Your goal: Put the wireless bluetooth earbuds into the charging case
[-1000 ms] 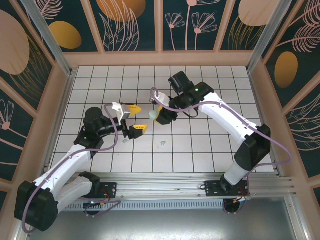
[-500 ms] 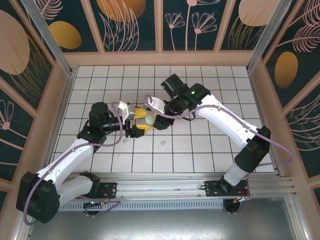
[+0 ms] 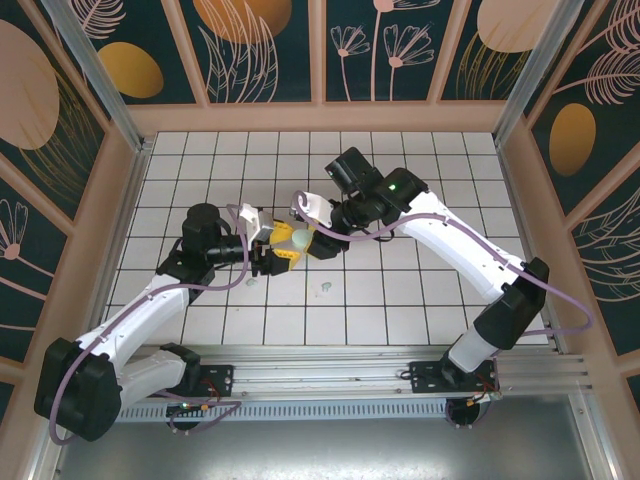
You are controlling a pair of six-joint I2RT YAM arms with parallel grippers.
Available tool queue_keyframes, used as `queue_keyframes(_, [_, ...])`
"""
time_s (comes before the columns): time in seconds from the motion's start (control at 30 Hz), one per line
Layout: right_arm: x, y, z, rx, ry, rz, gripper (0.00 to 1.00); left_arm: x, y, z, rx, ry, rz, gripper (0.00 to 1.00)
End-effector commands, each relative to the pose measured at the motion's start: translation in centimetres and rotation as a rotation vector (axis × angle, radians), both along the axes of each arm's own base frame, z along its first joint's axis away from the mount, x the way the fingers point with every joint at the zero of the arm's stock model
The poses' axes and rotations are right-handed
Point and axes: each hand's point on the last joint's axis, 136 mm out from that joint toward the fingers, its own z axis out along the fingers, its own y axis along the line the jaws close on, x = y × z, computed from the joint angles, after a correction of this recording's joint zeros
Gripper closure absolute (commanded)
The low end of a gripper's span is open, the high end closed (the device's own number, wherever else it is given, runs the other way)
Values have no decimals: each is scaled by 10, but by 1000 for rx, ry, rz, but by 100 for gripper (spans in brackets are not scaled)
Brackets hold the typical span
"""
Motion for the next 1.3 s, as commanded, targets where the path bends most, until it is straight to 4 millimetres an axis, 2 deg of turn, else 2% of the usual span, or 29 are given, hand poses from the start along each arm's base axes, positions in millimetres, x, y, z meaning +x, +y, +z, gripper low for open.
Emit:
queue_keyframes(0.0, [-6, -2, 11, 20, -26, 21, 75, -4, -3, 12, -17, -24, -40, 47])
queue_keyframes(0.27, [-6, -2, 6, 12, -19, 24, 74, -5, -5, 15, -35, -13, -52, 45])
queue_keyframes(0.4, [-6, -1, 3, 9, -17, 26, 74, -5, -6, 15, -41, -3, -59, 41])
queue_keyframes(0.57, [-6, -1, 1, 2, -14, 25, 74, -5, -5, 16, -42, -3, -62, 42])
queue_keyframes(0.73, [-7, -2, -3, -8, -5, 25, 75, -5, -5, 16, -43, -8, -54, 35])
queue_keyframes(1.27, [-14, 6, -1, 6, -1, 51, 75, -5, -7, 16, -51, 11, -71, 48])
